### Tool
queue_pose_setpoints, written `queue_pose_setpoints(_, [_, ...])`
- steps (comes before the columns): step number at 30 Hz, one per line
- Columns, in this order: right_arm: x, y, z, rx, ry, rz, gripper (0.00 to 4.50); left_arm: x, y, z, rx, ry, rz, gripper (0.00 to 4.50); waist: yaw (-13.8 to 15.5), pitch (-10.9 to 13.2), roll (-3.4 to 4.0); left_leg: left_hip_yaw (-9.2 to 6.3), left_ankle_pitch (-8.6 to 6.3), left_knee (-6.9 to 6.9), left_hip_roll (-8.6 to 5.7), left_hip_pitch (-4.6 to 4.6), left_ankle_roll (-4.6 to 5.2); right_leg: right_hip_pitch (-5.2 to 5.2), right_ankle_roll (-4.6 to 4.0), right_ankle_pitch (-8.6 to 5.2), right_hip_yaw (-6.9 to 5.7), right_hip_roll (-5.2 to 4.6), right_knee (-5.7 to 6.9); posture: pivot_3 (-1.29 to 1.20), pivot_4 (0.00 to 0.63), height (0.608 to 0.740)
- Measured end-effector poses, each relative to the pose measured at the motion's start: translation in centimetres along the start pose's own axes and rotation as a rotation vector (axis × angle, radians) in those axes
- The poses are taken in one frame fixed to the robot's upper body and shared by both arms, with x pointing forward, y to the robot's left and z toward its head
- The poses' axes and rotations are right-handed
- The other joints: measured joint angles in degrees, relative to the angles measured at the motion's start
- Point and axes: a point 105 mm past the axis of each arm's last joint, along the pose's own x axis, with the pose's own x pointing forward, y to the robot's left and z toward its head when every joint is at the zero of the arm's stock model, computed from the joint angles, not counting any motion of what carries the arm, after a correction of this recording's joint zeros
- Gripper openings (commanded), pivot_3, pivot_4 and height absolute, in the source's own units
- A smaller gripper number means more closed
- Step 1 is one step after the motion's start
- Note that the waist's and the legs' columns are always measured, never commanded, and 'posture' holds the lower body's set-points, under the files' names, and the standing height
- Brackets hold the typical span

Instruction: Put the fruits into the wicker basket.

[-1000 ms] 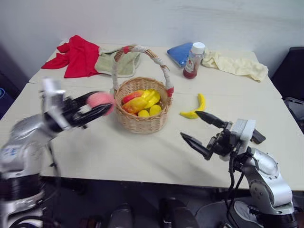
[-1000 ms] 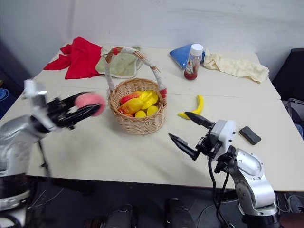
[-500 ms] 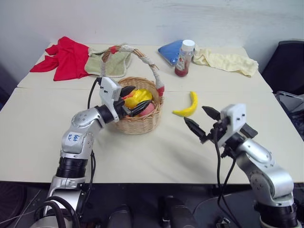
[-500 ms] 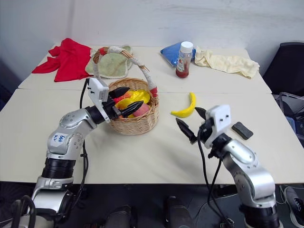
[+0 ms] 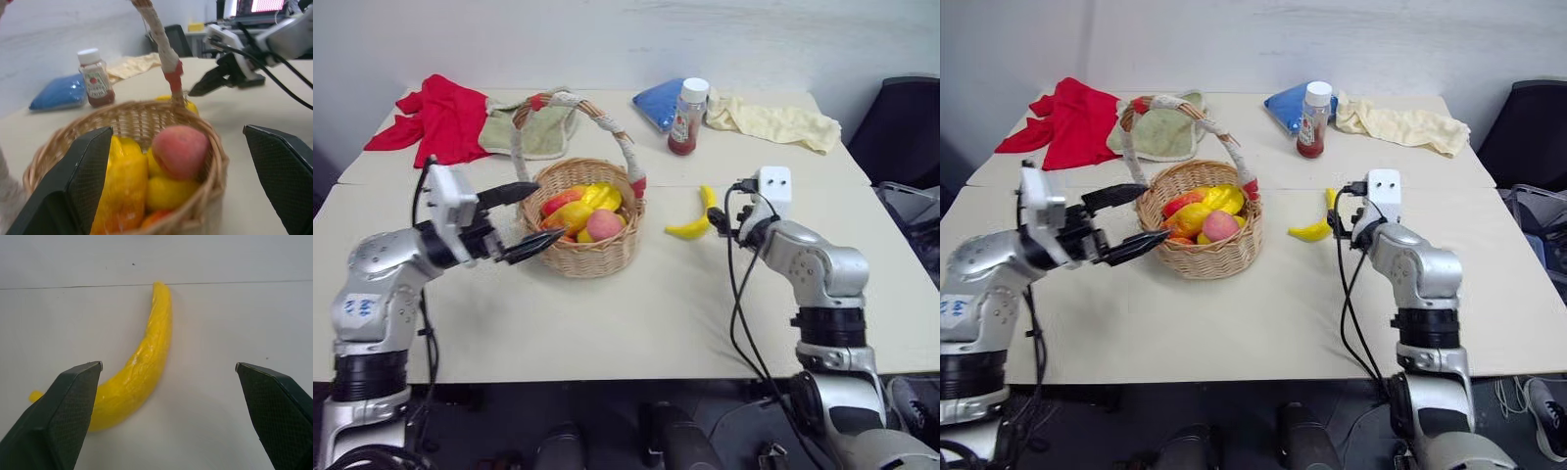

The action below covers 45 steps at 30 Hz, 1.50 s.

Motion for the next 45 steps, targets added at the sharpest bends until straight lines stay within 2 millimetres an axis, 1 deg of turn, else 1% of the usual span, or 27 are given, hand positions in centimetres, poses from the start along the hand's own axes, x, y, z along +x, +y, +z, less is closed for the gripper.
queue_pose_setpoints(2, [1.1, 0.6, -0.5, 0.014, 0.016, 0.009, 4.50, -1.7, 0.1, -0.5, -0.011, 0.031, 0.028, 4.49, -0.1, 0.0, 0.01, 0.00, -0.01, -0.01, 0.03, -0.01, 0.02, 0.00, 0.00, 0.00, 0.01, -0.03, -0.03, 0.00, 0.150, 0.740])
queue_pose_setpoints(4, [1.8, 0.9, -0.8, 0.019, 0.035, 0.009, 4.50, -2.8, 0.0, -1.2, -0.031, 0.060, 0.047, 4.49, -0.1, 0.0, 0.01, 0.01, -0.02, -0.01, 0.06, -0.02, 0.03, 0.00, 0.00, 0.00, 0.01, -0.06, -0.05, 0.00, 0.150, 0.740])
queue_pose_setpoints(5, [2.4, 1.3, -1.0, 0.024, 0.055, 0.010, 4.09, -3.5, -0.2, -1.7, -0.048, 0.076, 0.061, 4.50, -0.2, 0.0, 0.01, 0.01, -0.02, -0.01, 0.07, -0.03, 0.04, -0.01, 0.01, 0.01, 0.01, -0.09, -0.06, 0.00, 0.150, 0.740])
queue_pose_setpoints(6, [2.7, 1.3, -1.1, 0.022, 0.063, 0.005, 3.86, -3.7, -0.4, -2.2, -0.062, 0.086, 0.065, 4.50, -0.2, 0.0, 0.02, 0.03, -0.02, -0.01, 0.09, -0.04, 0.04, -0.01, 0.01, 0.01, 0.01, -0.12, -0.06, 0.00, 0.150, 0.740])
queue_pose_setpoints(8, [3.4, 1.7, -1.1, 0.023, 0.084, -0.006, 3.19, -4.4, -1.0, -3.0, -0.087, 0.112, 0.076, 4.50, -0.2, 0.0, 0.02, 0.03, -0.03, -0.02, 0.10, -0.05, 0.05, -0.02, 0.01, 0.01, 0.00, -0.14, -0.06, 0.00, 0.150, 0.740])
queue_pose_setpoints(10, [3.7, 1.8, -1.6, 0.031, 0.127, -0.027, 2.53, -5.1, -2.1, -3.2, -0.104, 0.126, 0.073, 4.50, -0.3, 0.0, 0.01, 0.00, -0.03, -0.06, 0.15, -0.10, 0.04, -0.06, 0.01, 0.00, -0.02, -0.15, -0.11, 0.00, 0.150, 0.740])
queue_pose_setpoints(12, [3.3, 2.1, -1.5, 0.053, 0.153, -0.014, 1.81, -6.1, -3.0, -3.2, -0.133, 0.146, 0.063, 4.50, -0.3, 0.0, 0.02, 0.01, -0.05, -0.12, 0.16, -0.13, 0.03, -0.11, -0.01, -0.01, -0.03, -0.18, -0.13, 0.00, 0.150, 0.740])
queue_pose_setpoints(13, [3.0, 2.4, -1.5, 0.067, 0.170, 0.007, 1.45, -6.6, -3.2, -3.1, -0.142, 0.158, 0.067, 4.50, -0.3, 0.0, 0.03, 0.01, -0.06, -0.12, 0.18, -0.13, 0.02, -0.13, -0.02, -0.01, -0.04, -0.18, -0.13, 0.00, 0.150, 0.740])
queue_pose_setpoints(15, [2.5, 2.9, -1.2, 0.074, 0.182, 0.035, 0.79, -6.9, -3.1, -2.6, -0.135, 0.153, 0.077, 4.50, -0.3, 0.0, 0.06, -0.01, -0.06, -0.12, 0.17, -0.13, 0.03, -0.14, -0.03, -0.02, -0.07, -0.18, -0.12, 0.00, 0.150, 0.740])
queue_pose_setpoints(16, [2.3, 3.0, -1.1, 0.070, 0.182, 0.044, 0.66, -6.8, -3.1, -2.3, -0.125, 0.148, 0.078, 4.50, -0.2, 0.0, 0.07, -0.03, -0.06, -0.13, 0.17, -0.13, 0.03, -0.13, -0.03, -0.02, -0.08, -0.18, -0.12, 0.00, 0.150, 0.740])
queue_pose_setpoints(19, [0.8, 2.4, -0.8, 0.046, 0.180, 0.084, 0.64, -6.4, -3.0, -1.8, -0.112, 0.129, 0.075, 4.50, 0.2, 0.0, 0.08, -0.14, -0.07, -0.13, 0.08, -0.15, 0.04, -0.10, -0.03, -0.02, -0.10, -0.23, -0.14, 0.00, 0.150, 0.740])
queue_pose_setpoints(22, [-1.5, 0.9, -0.6, 0.002, 0.185, 0.155, 0.64, -6.2, -3.0, -1.8, -0.116, 0.122, 0.075, 4.50, 0.3, 0.1, 0.11, -0.13, -0.13, -0.14, 0.05, -0.23, 0.15, -0.09, -0.01, -0.01, -0.14, -0.27, -0.32, 0.00, 0.150, 0.740])
queue_pose_setpoints(23, [-2.7, 0.4, -0.5, -0.048, 0.191, 0.201, 0.64, -6.1, -3.0, -1.9, -0.119, 0.115, 0.072, 4.50, 0.3, 0.1, 0.14, -0.09, -0.16, -0.14, 0.07, -0.27, 0.19, -0.09, 0.02, 0.01, -0.15, -0.26, -0.41, 0.00, 0.150, 0.740])
queue_pose_setpoints(25, [-6.0, -0.2, -1.0, -0.247, 0.248, 0.325, 0.64, -6.0, -3.0, -2.0, -0.128, 0.104, 0.076, 4.50, 0.5, 0.3, 0.46, -0.12, -0.25, -0.21, 0.05, -0.36, 0.33, -0.08, 0.12, 0.02, -0.20, -0.25, -0.64, 0.00, 0.150, 0.740])
queue_pose_setpoints(26, [-7.8, -0.6, -1.4, -0.362, 0.300, 0.385, 0.64, -6.1, -3.0, -2.1, -0.136, 0.101, 0.088, 4.50, 0.5, 0.4, 0.62, -0.09, -0.36, -0.20, 0.03, -0.35, 0.44, -0.08, 0.24, -0.06, -0.17, -0.23, -0.67, 0.00, 0.150, 0.740])
queue_pose_setpoints(27, [-9.6, -0.4, -2.1, -0.458, 0.359, 0.472, 0.64, -6.3, -2.9, -2.2, -0.139, 0.099, 0.098, 4.50, 0.5, 0.4, 0.65, -0.10, -0.48, -0.15, 0.06, -0.34, 0.51, -0.05, 0.33, -0.12, -0.16, -0.16, -0.67, 0.00, 0.150, 0.740])
queue_pose_setpoints(28, [-11.1, 0.5, -2.6, -0.518, 0.387, 0.581, 0.64, -6.5, -2.8, -2.1, -0.138, 0.093, 0.107, 4.50, 0.2, 0.4, 0.63, -0.08, -0.57, -0.11, 0.05, -0.31, 0.46, -0.03, 0.34, -0.14, -0.13, -0.04, -0.70, 0.00, 0.150, 0.740])
queue_pose_setpoints(29, [-12.3, 1.9, -3.1, -0.558, 0.398, 0.706, 0.64, -6.6, -2.8, -2.0, -0.140, 0.087, 0.113, 4.50, -0.3, 0.4, 0.54, -0.11, -0.67, -0.09, 0.06, -0.20, 0.44, -0.01, 0.33, -0.15, 0.02, 0.13, -0.67, 0.00, 0.150, 0.740])
queue_pose_setpoints(31, [-14.0, 5.1, -3.4, -0.594, 0.364, 0.919, 0.64, -6.6, -2.9, -2.0, -0.151, 0.070, 0.116, 4.50, -1.2, 0.4, 0.53, -0.35, -0.73, -0.10, 0.06, 0.01, 0.35, 0.06, 0.31, -0.14, 0.15, 0.24, -0.60, 0.00, 0.150, 0.740])
queue_pose_setpoints(32, [-14.0, 6.7, -3.1, -0.590, 0.315, 0.988, 0.64, -6.7, -2.8, -2.1, -0.156, 0.068, 0.122, 4.50, -1.8, 0.5, 0.47, -0.33, -0.75, -0.06, 0.09, 0.08, 0.33, 0.10, 0.26, -0.11, 0.18, 0.30, -0.57, 0.00, 0.150, 0.740])
queue_pose_setpoints(33, [-14.0, 8.8, -2.5, -0.585, 0.239, 1.058, 0.64, -7.0, -2.6, -2.3, -0.165, 0.068, 0.135, 4.50, -2.1, 0.5, 0.44, -0.33, -0.72, -0.02, 0.10, 0.09, 0.29, 0.06, 0.16, -0.05, 0.29, 0.38, -0.57, 0.00, 0.150, 0.740])
queue_pose_setpoints(35, [-13.6, 12.5, -1.1, -0.565, 0.103, 1.137, 0.64, -7.4, -2.2, -2.5, -0.178, 0.069, 0.163, 4.50, -2.4, 0.5, 0.44, -0.42, -0.58, 0.03, 0.16, 0.10, 0.16, 0.03, 0.05, 0.02, 0.32, 0.43, -0.54, 0.00, 0.150, 0.740])
queue_pose_setpoints(37, [-12.7, 15.7, 0.4, -0.539, -0.005, 1.144, 0.64, -7.9, -1.9, -2.6, -0.181, 0.068, 0.191, 4.50, -2.3, 0.5, 0.41, -0.47, -0.45, 0.01, 0.19, 0.08, -0.01, 0.00, -0.05, 0.08, 0.28, 0.43, -0.52, 0.00, 0.150, 0.740])
queue_pose_setpoints(38, [-11.9, 17.3, 1.3, -0.512, -0.056, 1.124, 0.64, -8.1, -1.7, -2.7, -0.186, 0.064, 0.209, 4.50, -2.2, 0.5, 0.41, -0.48, -0.39, 0.01, 0.20, 0.05, -0.09, -0.04, -0.08, 0.09, 0.27, 0.40, -0.49, 0.00, 0.150, 0.740])
queue_pose_setpoints(40, [-9.9, 19.6, 2.7, -0.450, -0.108, 1.037, 0.64, -8.3, -1.5, -2.9, -0.194, 0.053, 0.242, 4.50, -2.0, 0.5, 0.37, -0.47, -0.37, 0.00, 0.16, -0.01, -0.13, -0.16, -0.13, 0.13, 0.25, 0.29, -0.32, 0.00, 0.150, 0.740])
queue_pose_setpoints(43, [-7.1, 21.1, 4.0, -0.410, -0.139, 0.880, 0.64, -8.8, -1.4, -3.0, -0.198, 0.045, 0.279, 4.50, -1.3, 0.4, 0.23, -0.43, -0.39, 0.00, 0.01, -0.45, -0.14, -0.68, -0.16, 0.11, 0.23, 0.04, -0.11, 0.00, 0.150, 0.740])
queue_pose_setpoints(45, [-5.9, 21.5, 4.2, -0.404, -0.147, 0.814, 0.64, -9.1, -1.4, -3.3, -0.206, 0.045, 0.296, 4.50, -1.2, 0.4, 0.20, -0.51, -0.33, 0.12, 0.00, -0.99, -0.21, -1.02, -0.13, 0.13, 0.14, -0.02, -0.01, 0.00, 0.150, 0.740])
